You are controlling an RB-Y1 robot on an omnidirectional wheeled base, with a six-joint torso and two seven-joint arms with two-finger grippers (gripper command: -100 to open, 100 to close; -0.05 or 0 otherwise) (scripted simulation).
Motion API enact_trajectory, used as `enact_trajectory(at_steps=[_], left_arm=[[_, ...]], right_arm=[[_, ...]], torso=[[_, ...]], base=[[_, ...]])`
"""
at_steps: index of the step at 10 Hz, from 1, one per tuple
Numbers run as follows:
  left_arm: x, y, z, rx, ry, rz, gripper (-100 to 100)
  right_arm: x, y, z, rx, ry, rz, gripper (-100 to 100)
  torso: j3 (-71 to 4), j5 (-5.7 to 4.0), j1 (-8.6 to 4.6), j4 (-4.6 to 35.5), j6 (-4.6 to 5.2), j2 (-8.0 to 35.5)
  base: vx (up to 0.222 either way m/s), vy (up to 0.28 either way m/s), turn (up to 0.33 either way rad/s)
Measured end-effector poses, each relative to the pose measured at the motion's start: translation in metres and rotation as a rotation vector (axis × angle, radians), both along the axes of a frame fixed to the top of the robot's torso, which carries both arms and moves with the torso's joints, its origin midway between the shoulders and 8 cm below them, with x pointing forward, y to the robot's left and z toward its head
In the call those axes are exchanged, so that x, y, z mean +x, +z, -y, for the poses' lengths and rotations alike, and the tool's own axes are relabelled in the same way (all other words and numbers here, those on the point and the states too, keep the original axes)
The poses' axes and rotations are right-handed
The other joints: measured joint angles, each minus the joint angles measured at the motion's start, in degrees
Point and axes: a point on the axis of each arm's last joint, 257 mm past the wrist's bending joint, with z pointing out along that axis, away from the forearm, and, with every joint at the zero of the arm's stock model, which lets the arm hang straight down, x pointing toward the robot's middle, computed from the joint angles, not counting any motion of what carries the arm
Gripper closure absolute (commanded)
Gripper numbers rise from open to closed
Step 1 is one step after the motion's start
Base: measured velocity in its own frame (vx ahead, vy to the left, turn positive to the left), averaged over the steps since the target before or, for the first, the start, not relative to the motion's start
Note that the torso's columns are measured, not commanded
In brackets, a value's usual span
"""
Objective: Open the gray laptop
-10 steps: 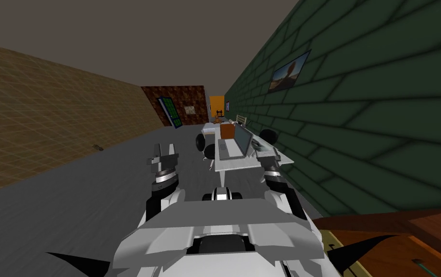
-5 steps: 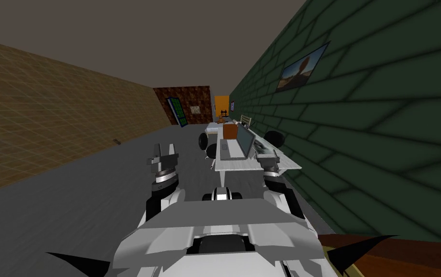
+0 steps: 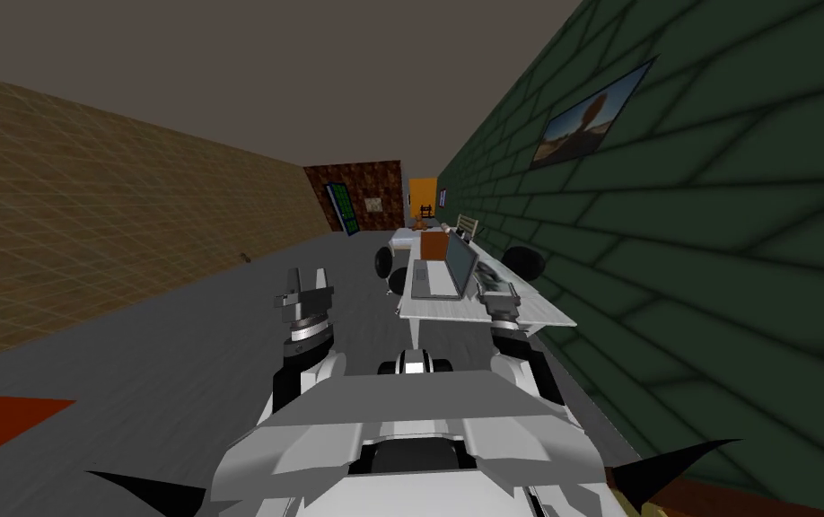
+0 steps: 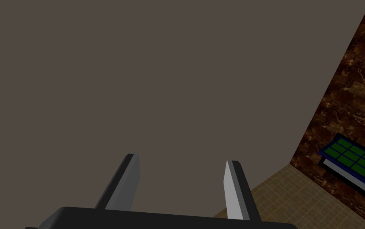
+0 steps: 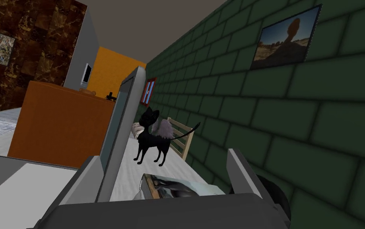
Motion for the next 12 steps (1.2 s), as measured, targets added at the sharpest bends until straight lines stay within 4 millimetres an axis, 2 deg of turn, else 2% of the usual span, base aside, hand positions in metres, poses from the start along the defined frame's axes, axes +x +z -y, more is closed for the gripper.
enact_trajectory(at_steps=[9, 12], left_arm=[[0.0, 0.0, 0.0, 0.0, 0.0, 0.0, 0], [0.0, 0.0, 0.0, 0.0, 0.0, 0.0, 0]], right_arm=[[0.015, -0.028, 0.001, 0.387, 0.098, 0.041, -100], [0.022, -0.039, -0.005, 0.538, 0.139, 0.062, -100]], torso=[[0.01, -0.02, -0.09, 0.0, -0.03, 0.01], [-0.03, -0.02, -0.08, -0.01, -0.02, -0.05]], base=[[-0.029, -0.086, 0.166], [-0.04, -0.113, 0.175]])
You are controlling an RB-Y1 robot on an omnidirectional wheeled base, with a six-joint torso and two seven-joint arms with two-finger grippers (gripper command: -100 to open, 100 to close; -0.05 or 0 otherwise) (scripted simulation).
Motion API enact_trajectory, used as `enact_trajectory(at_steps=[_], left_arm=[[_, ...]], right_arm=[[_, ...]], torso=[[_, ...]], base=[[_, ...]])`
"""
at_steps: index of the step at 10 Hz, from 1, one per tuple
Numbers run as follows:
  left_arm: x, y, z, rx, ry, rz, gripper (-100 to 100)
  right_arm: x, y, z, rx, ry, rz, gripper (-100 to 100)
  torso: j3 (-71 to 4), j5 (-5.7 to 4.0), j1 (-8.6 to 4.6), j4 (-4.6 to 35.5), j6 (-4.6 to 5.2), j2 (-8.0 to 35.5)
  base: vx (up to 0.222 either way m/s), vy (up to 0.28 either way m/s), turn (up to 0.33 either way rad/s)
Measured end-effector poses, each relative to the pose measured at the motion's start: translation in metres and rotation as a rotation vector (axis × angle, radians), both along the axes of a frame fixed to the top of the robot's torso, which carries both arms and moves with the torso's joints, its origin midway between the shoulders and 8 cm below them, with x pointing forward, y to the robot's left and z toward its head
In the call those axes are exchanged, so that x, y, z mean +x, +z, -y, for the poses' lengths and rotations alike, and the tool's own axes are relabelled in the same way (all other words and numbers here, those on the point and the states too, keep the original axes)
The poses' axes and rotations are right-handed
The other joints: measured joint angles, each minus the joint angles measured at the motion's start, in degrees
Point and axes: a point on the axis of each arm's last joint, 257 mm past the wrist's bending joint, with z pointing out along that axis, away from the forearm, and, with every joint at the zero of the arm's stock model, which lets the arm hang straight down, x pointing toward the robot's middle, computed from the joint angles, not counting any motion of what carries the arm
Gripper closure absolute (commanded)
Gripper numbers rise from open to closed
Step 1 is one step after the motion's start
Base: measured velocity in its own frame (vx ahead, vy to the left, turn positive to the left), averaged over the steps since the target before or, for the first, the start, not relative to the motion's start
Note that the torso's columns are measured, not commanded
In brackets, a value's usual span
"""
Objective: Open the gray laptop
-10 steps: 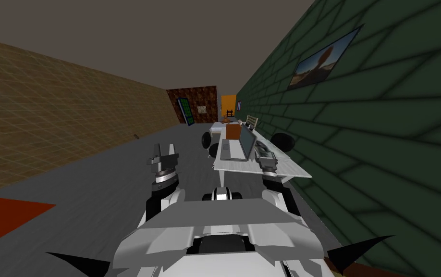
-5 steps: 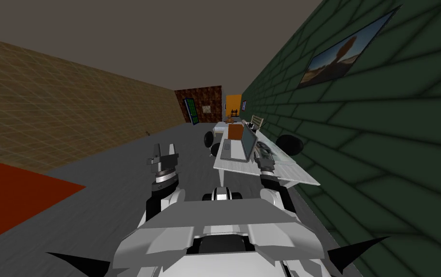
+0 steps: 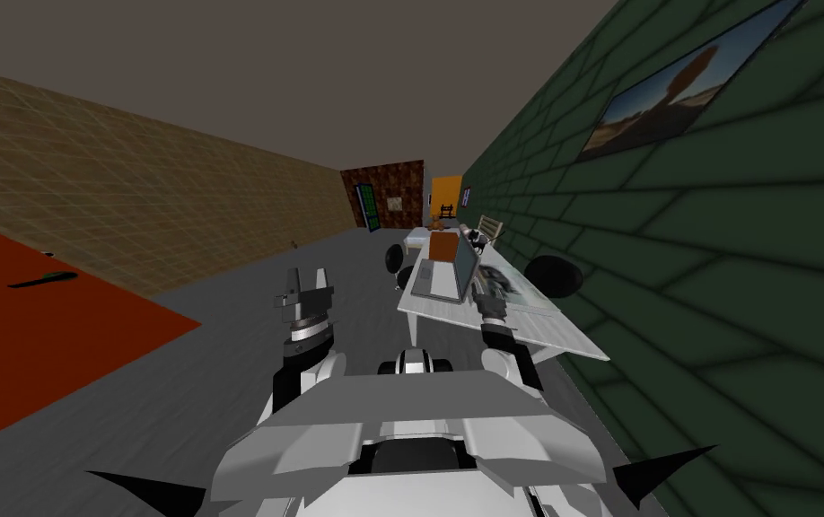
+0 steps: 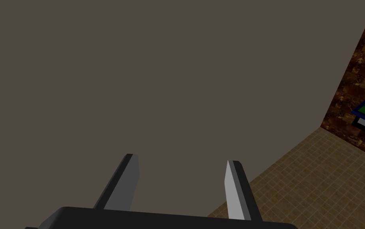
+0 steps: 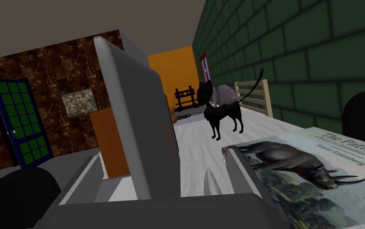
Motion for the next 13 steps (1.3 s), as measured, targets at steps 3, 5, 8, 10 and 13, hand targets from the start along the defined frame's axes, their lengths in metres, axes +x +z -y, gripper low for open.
enact_trajectory(at_steps=[3, 5, 8, 10, 13], left_arm=[[0.0, 0.0, 0.0, 0.0, 0.0, 0.0, 0], [0.0, 0.0, 0.0, 0.0, 0.0, 0.0, 0], [0.0, 0.0, 0.0, 0.0, 0.0, 0.0, 0], [0.0, 0.0, 0.0, 0.0, 0.0, 0.0, 0], [0.0, 0.0, 0.0, 0.0, 0.0, 0.0, 0]], right_arm=[[0.009, -0.009, -0.006, 0.139, 0.039, 0.02, -100], [0.017, -0.014, -0.013, 0.257, 0.07, 0.04, -100], [0.025, -0.021, -0.021, 0.377, 0.103, 0.06, -100], [0.032, -0.026, -0.03, 0.478, 0.127, 0.079, -100], [0.041, -0.031, -0.041, 0.616, 0.155, 0.105, -100]], torso=[[0.02, 0.04, 0.15, 0.01, 0.0, 0.02], [0.08, -0.02, -0.06, 0.04, 0.0, 0.11], [0.02, 0.0, 0.02, 0.01, 0.0, 0.02], [0.06, 0.01, 0.04, 0.03, 0.01, 0.09], [0.01, 0.01, 0.03, 0.0, 0.0, 0.02]], base=[[-0.041, -0.085, 0.138], [-0.058, -0.106, 0.163], [-0.052, -0.093, 0.176], [-0.067, -0.086, 0.141], [-0.044, -0.063, 0.11]])
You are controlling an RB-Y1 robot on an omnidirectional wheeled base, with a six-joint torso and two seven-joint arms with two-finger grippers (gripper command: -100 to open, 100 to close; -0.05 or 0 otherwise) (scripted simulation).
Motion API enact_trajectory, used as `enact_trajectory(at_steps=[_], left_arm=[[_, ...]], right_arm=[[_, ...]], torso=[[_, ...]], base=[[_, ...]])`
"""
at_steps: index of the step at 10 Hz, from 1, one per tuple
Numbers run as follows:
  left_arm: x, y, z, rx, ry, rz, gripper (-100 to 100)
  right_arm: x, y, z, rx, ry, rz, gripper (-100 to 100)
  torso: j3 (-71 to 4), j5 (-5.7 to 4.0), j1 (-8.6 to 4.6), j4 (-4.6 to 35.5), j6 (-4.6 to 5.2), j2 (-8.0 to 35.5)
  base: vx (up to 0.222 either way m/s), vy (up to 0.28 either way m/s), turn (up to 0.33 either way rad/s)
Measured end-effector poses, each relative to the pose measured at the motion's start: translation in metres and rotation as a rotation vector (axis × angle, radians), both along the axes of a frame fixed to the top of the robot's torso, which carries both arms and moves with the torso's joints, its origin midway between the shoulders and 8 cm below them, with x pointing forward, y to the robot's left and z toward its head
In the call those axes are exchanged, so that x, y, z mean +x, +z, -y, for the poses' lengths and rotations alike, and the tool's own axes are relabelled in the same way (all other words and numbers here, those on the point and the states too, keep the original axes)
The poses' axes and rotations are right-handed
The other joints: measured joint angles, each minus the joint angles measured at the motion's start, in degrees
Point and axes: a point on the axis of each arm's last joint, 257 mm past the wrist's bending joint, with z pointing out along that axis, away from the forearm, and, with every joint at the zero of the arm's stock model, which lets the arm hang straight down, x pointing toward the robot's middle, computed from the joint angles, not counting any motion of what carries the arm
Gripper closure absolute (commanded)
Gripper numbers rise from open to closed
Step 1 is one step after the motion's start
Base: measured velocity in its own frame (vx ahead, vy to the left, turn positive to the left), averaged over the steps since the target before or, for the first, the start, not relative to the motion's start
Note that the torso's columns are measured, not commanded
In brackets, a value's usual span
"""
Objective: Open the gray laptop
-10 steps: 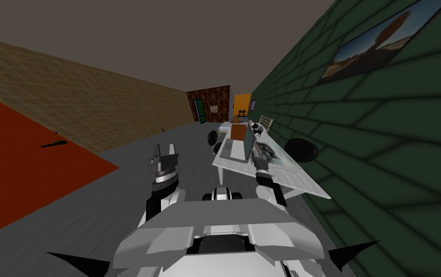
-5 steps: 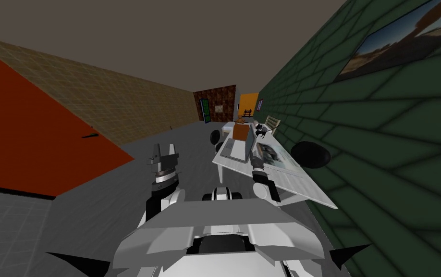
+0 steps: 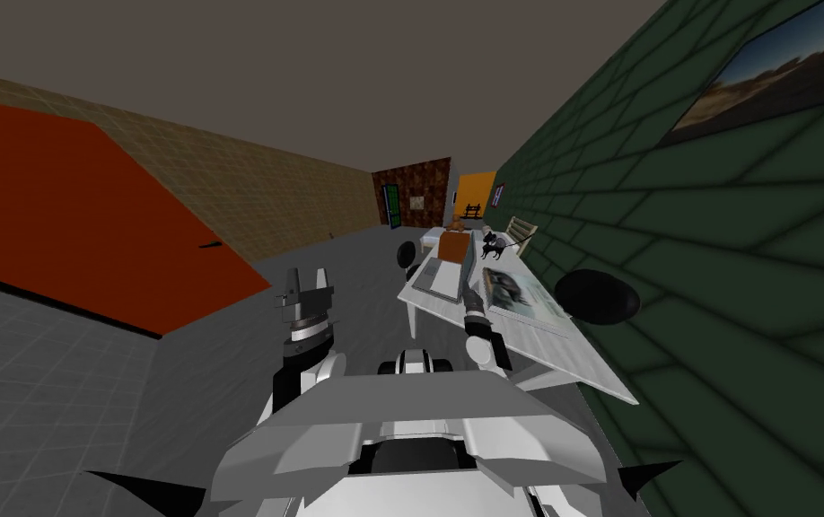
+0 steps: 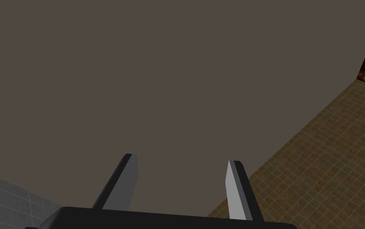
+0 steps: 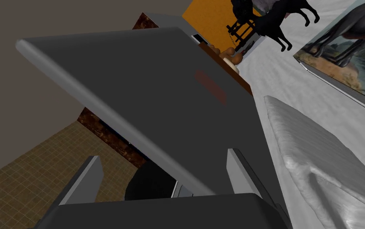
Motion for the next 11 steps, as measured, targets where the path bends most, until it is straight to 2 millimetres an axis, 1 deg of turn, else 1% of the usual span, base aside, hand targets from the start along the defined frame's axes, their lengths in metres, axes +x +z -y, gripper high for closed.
enact_trajectory(at_steps=[1, 4, 5, 6, 7, 8, 10, 11], left_arm=[[0.0, 0.0, 0.0, 0.0, 0.0, 0.0, 0], [-0.0001, -0.0001, 0.0, 0.0, 0.0, 0.0, 0], [-0.0001, 0.0, 0.0, 0.0, 0.0, 0.0, 0], [0.0, 0.0, 0.0, 0.0, 0.0, 0.0, 0], [0.0, 0.0, 0.0, 0.0, 0.0, 0.0, 0], [0.0, 0.0, 0.0, 0.0, 0.0, 0.0, 0], [0.0, -0.0001, 0.0, 0.0, 0.0, 0.0, 0], [-0.0001, 0.0, 0.0, 0.0, 0.0, 0.0, 0]], right_arm=[[0.0004, -0.0003, -0.0007, 0.008, 0.002, 0.002, -100], [0.0015, 0.0077, 0.0037, 0.012, -0.004, 0.003, -100], [0.0017, 0.0079, 0.0034, 0.01, -0.003, 0.002, 100], [0.0026, 0.0069, -0.0005, 0.007, 0.004, 0.004, 100], [0.0021, 0.0062, -0.0003, 0.0, 0.003, 0.008, 100], [0.0016, 0.0052, 0.0004, -0.001, 0.001, 0.007, 100], [0.0057, 0.005, 0.0013, -0.045, 0.011, -0.016, 100], [0.0064, 0.0056, 0.0011, -0.063, 0.016, -0.025, 100]], torso=[[-0.03, 0.02, 0.09, -0.01, 0.04, -0.05], [-0.1, 0.0, 0.03, -0.05, 0.01, -0.15], [0.07, 0.01, 0.05, 0.03, 0.01, 0.12], [0.27, -0.05, -0.02, 0.03, 0.13, 0.4], [0.38, -0.23, -0.18, -0.01, 0.15, 0.52], [0.19, -0.15, -0.22, 0.05, 0.05, 0.24], [-0.14, 0.08, 0.23, -0.01, -0.03, -0.22], [-0.12, 0.06, 0.21, -0.03, -0.13, -0.19]], base=[[0.043, -0.018, 0.016], [0.073, -0.02, 0.015], [-0.053, 0.015, -0.012], [-0.103, 0.029, -0.013], [-0.046, 0.017, -0.008], [0.009, 0.05, -0.09], [0.045, 0.087, -0.105], [0.054, 0.058, -0.081]])
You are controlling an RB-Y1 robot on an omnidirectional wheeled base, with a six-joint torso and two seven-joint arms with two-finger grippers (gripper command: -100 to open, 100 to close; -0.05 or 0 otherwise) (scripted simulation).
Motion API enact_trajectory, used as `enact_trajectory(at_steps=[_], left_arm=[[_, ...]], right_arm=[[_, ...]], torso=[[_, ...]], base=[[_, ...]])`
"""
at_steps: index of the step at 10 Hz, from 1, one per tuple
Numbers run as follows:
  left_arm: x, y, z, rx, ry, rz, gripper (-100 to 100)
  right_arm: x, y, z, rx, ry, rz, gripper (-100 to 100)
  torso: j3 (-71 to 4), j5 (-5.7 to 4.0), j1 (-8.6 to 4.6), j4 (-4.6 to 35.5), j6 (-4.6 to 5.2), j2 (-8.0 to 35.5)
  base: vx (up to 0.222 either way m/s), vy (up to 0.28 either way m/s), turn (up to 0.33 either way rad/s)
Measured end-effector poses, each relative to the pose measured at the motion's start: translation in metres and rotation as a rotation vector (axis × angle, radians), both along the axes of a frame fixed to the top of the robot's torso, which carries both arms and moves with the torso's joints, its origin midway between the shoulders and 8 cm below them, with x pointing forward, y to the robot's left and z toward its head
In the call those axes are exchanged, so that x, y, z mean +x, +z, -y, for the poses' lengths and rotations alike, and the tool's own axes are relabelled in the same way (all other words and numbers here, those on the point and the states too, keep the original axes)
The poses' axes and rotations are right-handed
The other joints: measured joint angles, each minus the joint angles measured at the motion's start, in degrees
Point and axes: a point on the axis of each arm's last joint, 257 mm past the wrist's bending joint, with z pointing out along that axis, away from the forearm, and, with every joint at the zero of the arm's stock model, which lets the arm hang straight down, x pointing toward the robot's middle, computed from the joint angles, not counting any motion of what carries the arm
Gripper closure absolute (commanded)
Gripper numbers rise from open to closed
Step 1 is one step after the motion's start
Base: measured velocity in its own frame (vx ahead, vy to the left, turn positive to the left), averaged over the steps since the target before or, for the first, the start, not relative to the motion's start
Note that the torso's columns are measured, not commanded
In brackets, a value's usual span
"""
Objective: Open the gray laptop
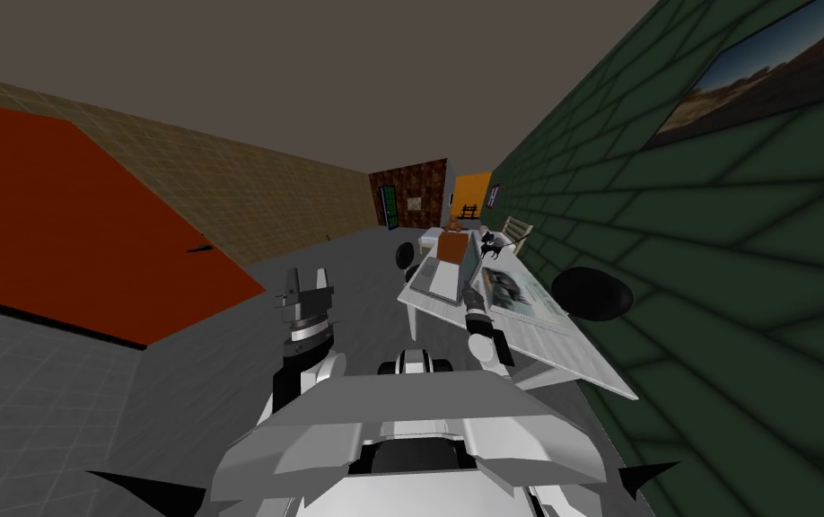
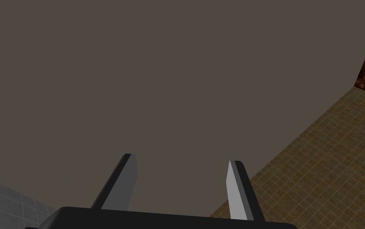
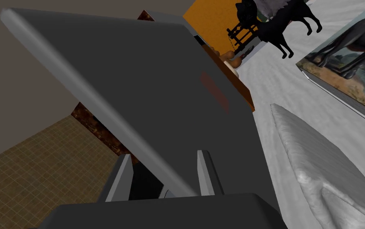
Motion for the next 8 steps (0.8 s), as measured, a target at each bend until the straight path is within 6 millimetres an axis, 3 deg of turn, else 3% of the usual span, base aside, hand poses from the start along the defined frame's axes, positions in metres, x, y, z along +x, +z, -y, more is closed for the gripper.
enact_trajectory(at_steps=[8], left_arm=[[0.0, 0.0, 0.0, 0.0, 0.0, 0.0, 0]], right_arm=[[0.015, 0.002, -0.005, -0.188, 0.068, -0.092, 100]], torso=[[0.1, -0.04, -0.17, 0.05, 0.12, 0.15]], base=[[0.046, 0.077, -0.089]])
